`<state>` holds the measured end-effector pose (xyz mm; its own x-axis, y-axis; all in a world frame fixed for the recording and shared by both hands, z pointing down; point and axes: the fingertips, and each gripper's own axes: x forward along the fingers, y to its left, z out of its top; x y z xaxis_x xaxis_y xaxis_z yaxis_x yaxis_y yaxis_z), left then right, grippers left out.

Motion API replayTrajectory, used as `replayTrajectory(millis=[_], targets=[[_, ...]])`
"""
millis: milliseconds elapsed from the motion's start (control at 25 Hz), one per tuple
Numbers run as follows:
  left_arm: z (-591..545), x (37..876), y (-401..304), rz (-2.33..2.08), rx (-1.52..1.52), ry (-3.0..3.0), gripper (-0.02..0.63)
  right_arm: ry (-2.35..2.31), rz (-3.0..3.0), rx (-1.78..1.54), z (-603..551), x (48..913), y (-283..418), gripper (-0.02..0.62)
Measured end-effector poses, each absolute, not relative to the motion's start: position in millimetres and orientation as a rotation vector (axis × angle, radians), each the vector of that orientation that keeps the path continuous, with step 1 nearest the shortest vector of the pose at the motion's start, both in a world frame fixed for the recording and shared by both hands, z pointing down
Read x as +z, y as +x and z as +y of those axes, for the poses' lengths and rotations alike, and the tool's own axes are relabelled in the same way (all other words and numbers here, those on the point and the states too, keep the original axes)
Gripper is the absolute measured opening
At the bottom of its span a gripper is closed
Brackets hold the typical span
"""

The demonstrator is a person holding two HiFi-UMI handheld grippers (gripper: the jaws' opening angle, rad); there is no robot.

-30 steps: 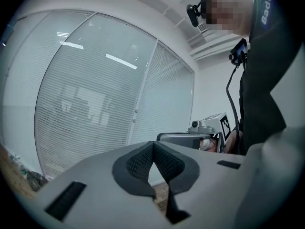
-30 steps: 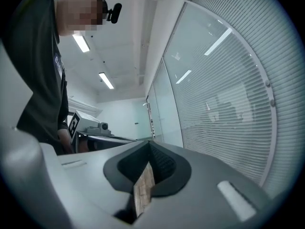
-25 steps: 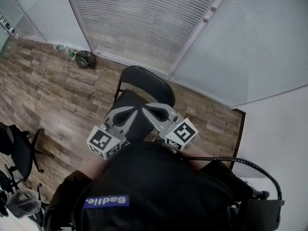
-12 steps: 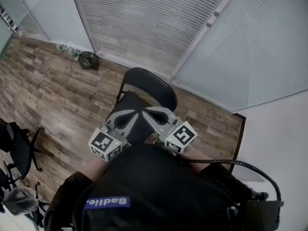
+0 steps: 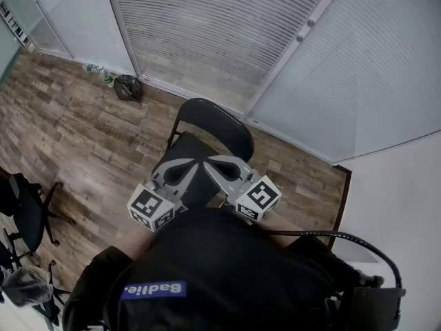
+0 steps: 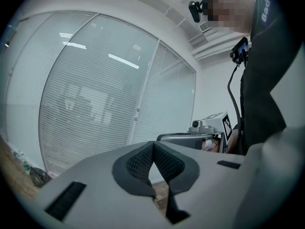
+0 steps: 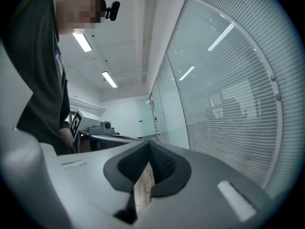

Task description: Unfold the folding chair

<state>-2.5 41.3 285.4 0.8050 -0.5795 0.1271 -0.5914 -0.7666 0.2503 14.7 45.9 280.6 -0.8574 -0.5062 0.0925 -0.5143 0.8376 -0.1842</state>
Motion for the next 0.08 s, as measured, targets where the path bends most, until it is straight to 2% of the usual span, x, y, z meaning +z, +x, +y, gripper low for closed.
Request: replayTrajectory(millis=[80], targets=[[40.4,286.3,-0.7,-0.9,0.064,2.712,0.006,0.823,-2.972,0.321,45.1,280.8,16.0,0.002]])
